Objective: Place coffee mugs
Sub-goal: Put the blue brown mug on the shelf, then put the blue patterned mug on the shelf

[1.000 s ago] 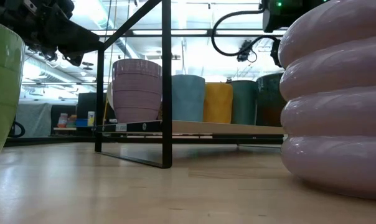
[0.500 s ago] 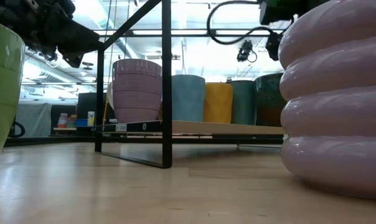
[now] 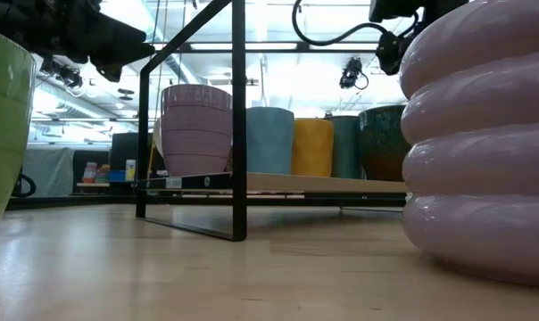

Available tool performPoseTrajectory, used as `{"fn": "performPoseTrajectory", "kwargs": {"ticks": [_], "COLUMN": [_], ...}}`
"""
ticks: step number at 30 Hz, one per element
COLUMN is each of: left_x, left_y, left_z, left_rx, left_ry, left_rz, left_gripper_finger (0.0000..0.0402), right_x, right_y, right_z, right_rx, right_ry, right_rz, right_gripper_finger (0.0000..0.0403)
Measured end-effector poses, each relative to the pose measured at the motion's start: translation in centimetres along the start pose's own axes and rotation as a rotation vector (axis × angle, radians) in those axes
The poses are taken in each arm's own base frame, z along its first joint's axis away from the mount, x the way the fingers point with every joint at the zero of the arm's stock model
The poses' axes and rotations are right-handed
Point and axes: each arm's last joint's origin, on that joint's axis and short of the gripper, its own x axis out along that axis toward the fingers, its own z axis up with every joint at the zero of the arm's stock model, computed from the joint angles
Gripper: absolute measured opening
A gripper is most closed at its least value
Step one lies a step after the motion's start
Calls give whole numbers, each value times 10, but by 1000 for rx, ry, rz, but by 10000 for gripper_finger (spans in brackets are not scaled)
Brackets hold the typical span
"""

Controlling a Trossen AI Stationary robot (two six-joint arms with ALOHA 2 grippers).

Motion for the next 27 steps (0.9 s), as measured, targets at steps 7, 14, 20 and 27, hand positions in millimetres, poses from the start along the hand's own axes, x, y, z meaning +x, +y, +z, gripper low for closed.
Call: {"fn": "performPoseTrajectory", "kwargs": {"ticks": [7, 14, 20, 27], "left_x": [0, 0, 0, 0], "left_y": [0, 0, 0, 0], "left_z": [0, 2, 1, 1], "left_rx": [-67, -83, -81, -81], "left_ry": [-1, -17, -12, -12], "left_rz": [0, -1, -1, -1], "left_gripper_finger": [160, 160, 160, 160], "right_x": [-1, -5, -14, -31], "right_y": [0, -1, -5, -12], "right_z": [-2, -4, -7, -17], "right_rx": [20, 21, 25, 61], "right_ry": [18, 22, -8, -72], "right_rz": [22, 62, 84, 128], "right_gripper_finger": [225, 238, 258, 270]}}
